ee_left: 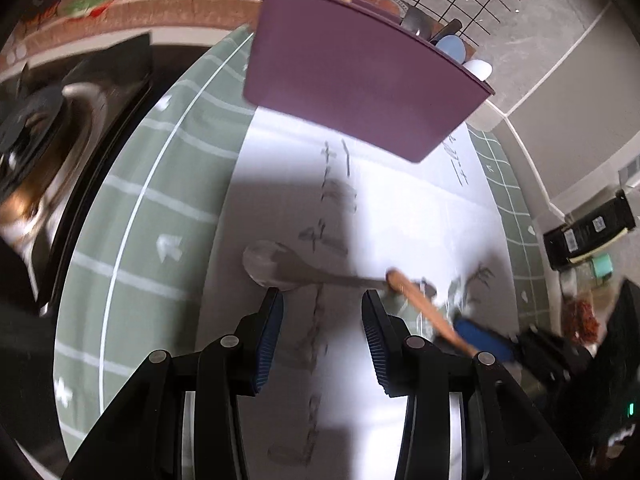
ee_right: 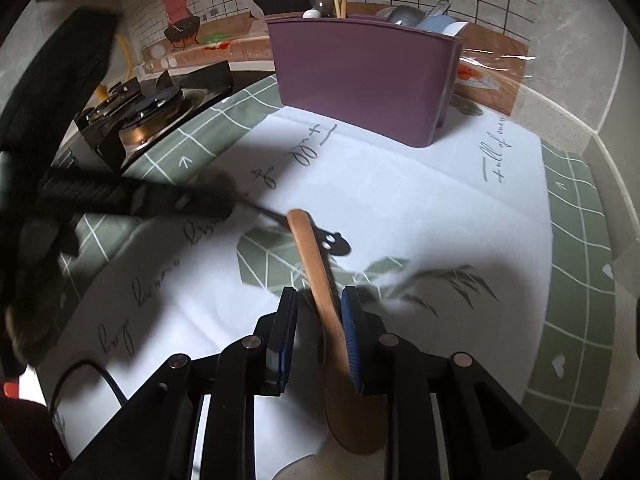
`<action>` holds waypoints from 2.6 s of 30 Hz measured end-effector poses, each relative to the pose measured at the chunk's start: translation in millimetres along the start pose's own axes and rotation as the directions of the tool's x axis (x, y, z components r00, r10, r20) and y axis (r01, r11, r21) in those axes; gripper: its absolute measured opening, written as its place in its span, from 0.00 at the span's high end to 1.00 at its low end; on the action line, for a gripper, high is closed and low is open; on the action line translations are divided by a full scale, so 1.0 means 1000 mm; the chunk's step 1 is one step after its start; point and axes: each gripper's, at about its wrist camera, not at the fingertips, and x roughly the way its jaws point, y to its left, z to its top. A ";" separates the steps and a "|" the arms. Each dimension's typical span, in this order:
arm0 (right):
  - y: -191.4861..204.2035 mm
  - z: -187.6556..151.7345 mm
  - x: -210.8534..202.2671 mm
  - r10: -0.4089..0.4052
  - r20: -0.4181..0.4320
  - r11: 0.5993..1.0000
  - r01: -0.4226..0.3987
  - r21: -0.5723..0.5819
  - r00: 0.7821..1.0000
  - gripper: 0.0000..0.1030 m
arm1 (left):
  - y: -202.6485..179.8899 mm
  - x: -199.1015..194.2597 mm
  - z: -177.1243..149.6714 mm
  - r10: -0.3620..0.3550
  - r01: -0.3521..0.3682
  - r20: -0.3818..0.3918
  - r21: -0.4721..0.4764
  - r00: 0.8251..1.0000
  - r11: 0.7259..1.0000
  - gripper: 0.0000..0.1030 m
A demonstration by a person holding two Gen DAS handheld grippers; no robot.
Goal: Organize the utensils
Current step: 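Grasp the wooden spoon by its handle with the right tool, then grasp the dark grey spoon with the left tool while the right tool holds the wooden spoon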
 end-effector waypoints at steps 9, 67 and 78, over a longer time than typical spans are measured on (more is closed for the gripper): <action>-0.054 -0.007 -0.008 -0.166 -0.004 0.979 0.165 0.117 0.986 0.77 | -0.021 0.025 0.037 0.114 -0.116 0.031 0.109 0.993 0.987 0.59; -0.038 0.015 -0.051 -0.058 0.110 0.988 0.041 0.151 0.992 0.90 | -0.005 -0.077 -0.039 -0.031 -0.009 0.164 0.243 0.986 0.970 0.72; -0.016 0.018 -0.083 -0.036 0.176 0.990 0.011 0.143 0.984 0.90 | -0.011 -0.117 -0.053 -0.050 -0.005 0.242 0.220 0.969 0.976 0.72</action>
